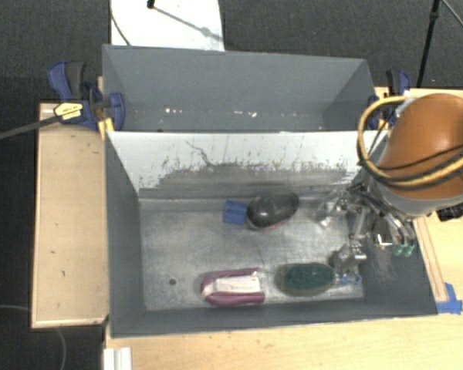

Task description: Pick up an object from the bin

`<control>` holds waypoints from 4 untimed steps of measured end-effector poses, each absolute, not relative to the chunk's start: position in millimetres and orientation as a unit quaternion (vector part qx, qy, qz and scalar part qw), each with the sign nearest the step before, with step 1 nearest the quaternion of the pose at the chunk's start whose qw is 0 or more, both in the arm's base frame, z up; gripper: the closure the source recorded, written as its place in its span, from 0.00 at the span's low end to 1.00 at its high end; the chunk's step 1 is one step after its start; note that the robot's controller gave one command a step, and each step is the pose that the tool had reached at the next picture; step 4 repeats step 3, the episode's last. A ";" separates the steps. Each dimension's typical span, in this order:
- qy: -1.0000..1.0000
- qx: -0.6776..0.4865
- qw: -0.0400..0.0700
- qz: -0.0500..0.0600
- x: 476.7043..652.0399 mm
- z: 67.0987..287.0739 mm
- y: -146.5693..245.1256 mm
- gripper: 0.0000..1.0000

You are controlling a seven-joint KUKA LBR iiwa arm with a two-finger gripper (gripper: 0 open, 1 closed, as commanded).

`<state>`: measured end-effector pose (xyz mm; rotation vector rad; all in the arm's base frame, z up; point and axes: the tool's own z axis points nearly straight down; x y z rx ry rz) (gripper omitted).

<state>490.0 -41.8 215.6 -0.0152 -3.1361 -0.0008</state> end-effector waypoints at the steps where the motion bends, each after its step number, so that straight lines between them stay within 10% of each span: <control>1: -0.995 0.100 -0.004 0.000 489.3 71.1 -49.0 0.00; 2: -0.995 0.103 -0.006 0.000 490.4 73.6 -48.4 1.00; 3: -0.978 0.208 -0.004 0.001 496.4 219.3 -53.8 1.00; 4: -0.978 0.208 -0.004 0.001 496.4 219.3 -53.8 1.00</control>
Offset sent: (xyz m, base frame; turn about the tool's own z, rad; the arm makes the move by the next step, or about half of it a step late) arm -0.0032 -0.0072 -0.1449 -0.2133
